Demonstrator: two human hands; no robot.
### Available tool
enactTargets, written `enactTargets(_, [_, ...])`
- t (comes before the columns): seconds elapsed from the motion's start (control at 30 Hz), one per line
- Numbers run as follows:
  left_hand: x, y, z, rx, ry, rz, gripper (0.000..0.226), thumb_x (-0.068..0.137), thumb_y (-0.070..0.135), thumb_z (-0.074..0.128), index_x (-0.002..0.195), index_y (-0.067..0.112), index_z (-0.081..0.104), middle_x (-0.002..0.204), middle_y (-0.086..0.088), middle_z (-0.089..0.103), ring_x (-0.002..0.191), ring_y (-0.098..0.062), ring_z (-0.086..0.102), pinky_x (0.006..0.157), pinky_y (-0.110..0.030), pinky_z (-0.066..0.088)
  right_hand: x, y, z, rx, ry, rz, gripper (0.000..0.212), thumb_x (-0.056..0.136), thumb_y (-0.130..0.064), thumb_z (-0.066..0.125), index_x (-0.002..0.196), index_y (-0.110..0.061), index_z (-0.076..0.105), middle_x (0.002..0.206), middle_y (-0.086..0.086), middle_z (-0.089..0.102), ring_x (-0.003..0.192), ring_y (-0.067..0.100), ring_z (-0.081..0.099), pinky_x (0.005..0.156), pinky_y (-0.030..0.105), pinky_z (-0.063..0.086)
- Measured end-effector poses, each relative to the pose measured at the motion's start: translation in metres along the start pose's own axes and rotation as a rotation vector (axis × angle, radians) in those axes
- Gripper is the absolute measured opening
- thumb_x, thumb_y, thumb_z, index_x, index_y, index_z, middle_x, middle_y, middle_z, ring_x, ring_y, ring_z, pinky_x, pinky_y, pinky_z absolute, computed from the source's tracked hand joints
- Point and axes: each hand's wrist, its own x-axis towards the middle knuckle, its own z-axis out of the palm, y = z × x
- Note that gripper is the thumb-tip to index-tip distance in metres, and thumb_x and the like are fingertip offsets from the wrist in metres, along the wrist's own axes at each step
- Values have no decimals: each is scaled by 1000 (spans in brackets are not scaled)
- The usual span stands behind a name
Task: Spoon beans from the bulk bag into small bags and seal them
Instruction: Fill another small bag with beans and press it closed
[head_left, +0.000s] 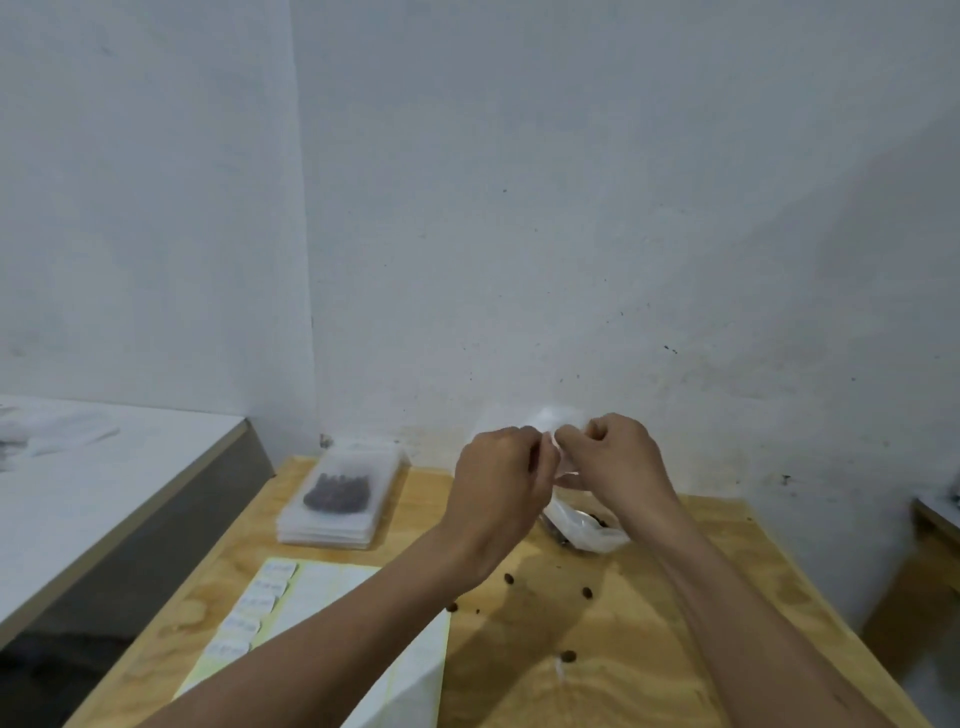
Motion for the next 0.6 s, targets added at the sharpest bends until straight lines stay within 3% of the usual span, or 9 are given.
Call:
enactTargets(0.1, [-10,-2,-7,-21,-32,155,35,102,36,51,84,16,74,75,5,68,63,-11,60,58,-33,51,3,1,-6,132,-116,105,10,89,-10,60,93,-9,69,82,7,71,61,14,72,56,27,57])
enactTargets(0.17, [-6,-12,-16,-33,-150,163,49,96,56,54,124,19,69,123,5,68,111,-10,62,94,-29,52,3,6,-8,72,-138,88,29,87,1,54,97,-15,76,83,5,75,67,15,70,55,24,50])
enactTargets(0.2, [-3,-18,-21,-19,-289,146,72,89,66,58,144,20,53,149,5,51,137,-8,44,114,-27,37,3,8,-10,72,-144,79,37,85,5,50,98,-16,77,82,5,76,64,14,69,54,24,49])
enactTargets(0.27, [-1,-26,-26,77,-580,131,120,73,77,68,162,21,11,169,10,7,154,-3,1,125,-26,-1,2,13,-13,71,-197,55,42,86,7,47,98,-17,79,76,6,75,58,15,63,53,25,47])
enactTargets(0.33, [-3,-33,-26,184,-670,193,132,70,70,77,162,16,0,169,6,3,154,-7,-2,123,-24,-9,2,15,-14,62,-274,28,37,88,5,53,97,-18,80,80,13,76,65,19,65,57,27,50])
enactTargets(0.4, [-5,-36,-22,166,-586,202,114,73,54,83,158,14,20,155,1,32,141,-16,27,120,-20,14,0,15,-15,91,-292,20,30,88,6,60,97,-14,79,86,12,79,74,21,72,61,24,55])
enactTargets(0.43, [-5,-36,-21,150,-535,186,103,73,48,84,154,15,29,144,2,41,130,-15,37,111,-18,25,1,17,-14,75,-267,10,26,87,6,63,94,-14,80,85,9,79,78,20,74,63,23,56])
enactTargets(0.5, [-5,-38,-18,177,-484,174,95,72,45,83,149,17,36,132,3,46,117,-13,43,98,-15,29,4,21,-11,-37,-158,-13,18,84,-3,72,87,-19,78,82,0,78,83,19,74,65,22,55])
enactTargets(0.6, [-4,-41,-12,295,-434,241,99,67,48,82,148,12,38,126,-2,47,111,-20,46,100,-25,36,0,22,-11,-220,51,-105,18,79,-18,83,88,-23,69,86,-10,70,81,8,67,62,13,44])
